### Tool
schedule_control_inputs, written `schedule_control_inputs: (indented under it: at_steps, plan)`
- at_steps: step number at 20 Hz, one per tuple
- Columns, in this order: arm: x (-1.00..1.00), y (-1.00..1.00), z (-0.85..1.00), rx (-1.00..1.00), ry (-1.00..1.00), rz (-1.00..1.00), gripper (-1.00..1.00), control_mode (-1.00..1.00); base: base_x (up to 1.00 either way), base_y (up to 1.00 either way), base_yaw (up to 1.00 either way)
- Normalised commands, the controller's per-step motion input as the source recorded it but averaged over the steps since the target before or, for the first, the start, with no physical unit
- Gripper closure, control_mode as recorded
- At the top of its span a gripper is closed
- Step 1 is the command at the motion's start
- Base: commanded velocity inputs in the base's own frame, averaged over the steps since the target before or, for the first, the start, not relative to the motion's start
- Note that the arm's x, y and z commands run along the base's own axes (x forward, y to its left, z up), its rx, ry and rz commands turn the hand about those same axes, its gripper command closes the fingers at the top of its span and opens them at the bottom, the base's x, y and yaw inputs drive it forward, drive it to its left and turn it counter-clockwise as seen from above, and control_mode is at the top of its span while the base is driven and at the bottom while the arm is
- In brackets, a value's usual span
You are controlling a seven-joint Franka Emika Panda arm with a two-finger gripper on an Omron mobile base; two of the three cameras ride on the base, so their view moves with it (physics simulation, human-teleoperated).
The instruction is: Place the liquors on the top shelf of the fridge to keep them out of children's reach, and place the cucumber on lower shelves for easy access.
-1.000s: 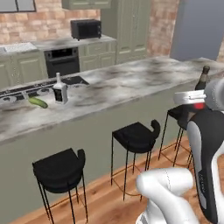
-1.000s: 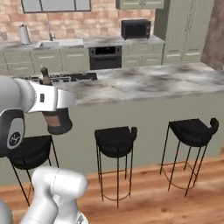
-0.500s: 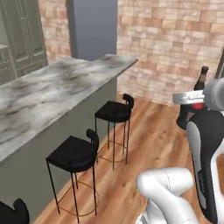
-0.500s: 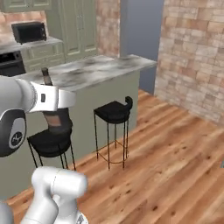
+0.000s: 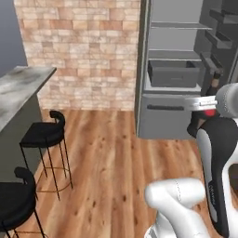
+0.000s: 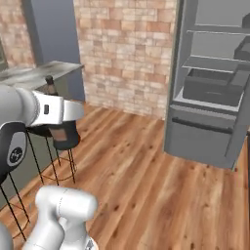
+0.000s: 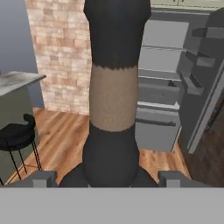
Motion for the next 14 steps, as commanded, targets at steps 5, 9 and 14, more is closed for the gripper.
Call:
schedule_control_inputs:
  at_steps: [5, 9, 14]
  plan:
    - [0.0, 0.0, 0.0, 0.0, 0.0, 0.0, 1.0, 1.0, 0.19, -0.64, -0.53]
    - [0.0, 0.0, 0.0, 0.0, 0.0, 0.0, 1.0, 1.0, 0.26, -0.69, -0.21]
    - [0.0, 0.0, 0.0, 0.0, 0.0, 0.0, 1.0, 1.0, 0.24, -0.33, -0.03]
